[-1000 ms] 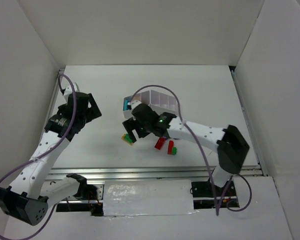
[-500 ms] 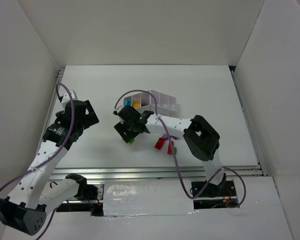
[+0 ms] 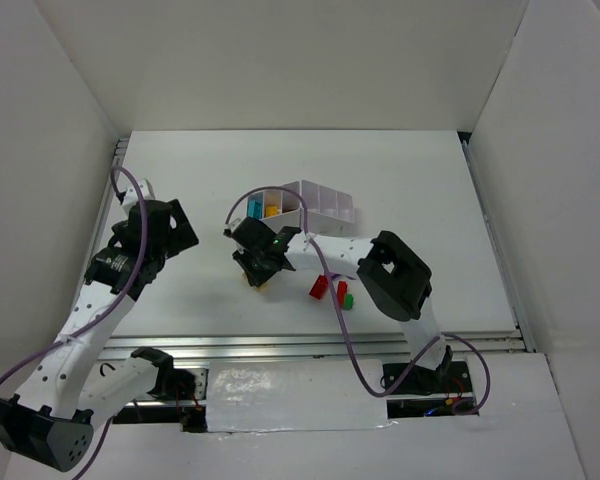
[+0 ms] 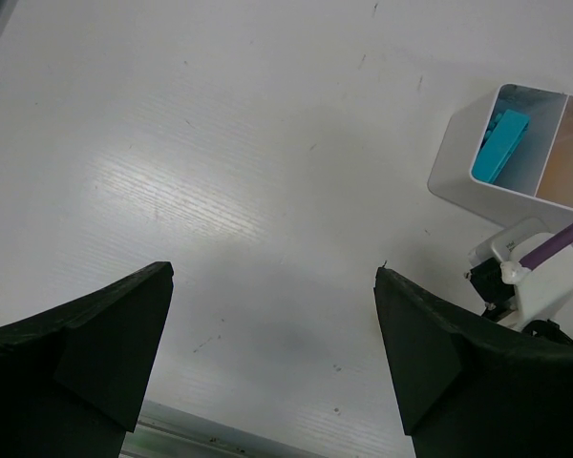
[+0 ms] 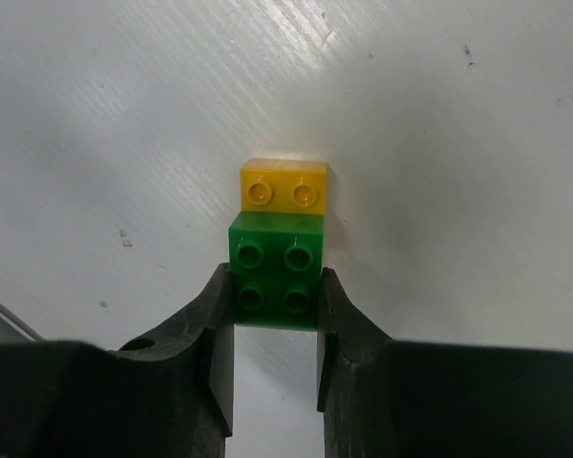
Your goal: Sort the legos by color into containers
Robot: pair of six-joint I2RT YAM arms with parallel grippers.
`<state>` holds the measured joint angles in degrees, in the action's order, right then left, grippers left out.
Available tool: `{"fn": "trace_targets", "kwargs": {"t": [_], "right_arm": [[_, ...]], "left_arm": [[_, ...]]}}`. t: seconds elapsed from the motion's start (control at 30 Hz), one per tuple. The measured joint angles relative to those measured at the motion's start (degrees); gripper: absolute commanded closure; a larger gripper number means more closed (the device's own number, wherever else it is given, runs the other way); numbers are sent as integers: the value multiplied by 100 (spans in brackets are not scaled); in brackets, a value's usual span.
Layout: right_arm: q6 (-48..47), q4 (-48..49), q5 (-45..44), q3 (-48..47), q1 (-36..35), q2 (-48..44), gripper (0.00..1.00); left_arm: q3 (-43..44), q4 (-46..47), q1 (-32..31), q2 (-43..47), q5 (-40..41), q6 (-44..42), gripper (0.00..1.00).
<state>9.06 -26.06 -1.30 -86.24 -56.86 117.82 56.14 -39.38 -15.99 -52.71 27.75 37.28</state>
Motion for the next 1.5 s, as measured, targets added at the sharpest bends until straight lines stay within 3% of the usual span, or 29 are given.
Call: {"fn": "trace_targets", "kwargs": {"t": [0.03,0.2,0.37,0.5,0.6,0.7,0.87,1.03,1.33,1.43,1.5], "right_arm": [[28,4,-24,0,0,0,100],[203,111,-55,249,2,-306,100],[584,446,411,1187,188,-1904,100],[909,1045,1078,1849,684,-3501,100],[1123,1526,1624,2267,1110,-4415,100],[1366,1947,2249,2739,1397,-4983,100],[1733,2406,3126,3088,1521,-5202,100],[2173,3073,3792,3322,1521,-5272,100],[2717,3934,4527,3423,1550,-5368,100],[2817,4081,4771,3423,1550,-5366,100],[2885,4168,4896,3423,1550,-5359,100]], "left_arm": [[0,0,0,0,-20,-4,1],[-7,94,7,7,-271,-153,0],[-232,597,17,216,-1276,-566,0],[-424,1099,15,376,-2669,-872,0],[-656,1792,15,527,-4190,-1012,0],[-999,2815,11,675,-5705,-807,1],[-1561,4677,-87,691,-7267,131,0],[-1722,5665,-527,625,-7670,660,1],[-1703,5862,-946,470,-7705,649,7],[-1703,5884,-953,468,-7702,651,14],[-1703,5941,-953,468,-7715,678,31]]}}
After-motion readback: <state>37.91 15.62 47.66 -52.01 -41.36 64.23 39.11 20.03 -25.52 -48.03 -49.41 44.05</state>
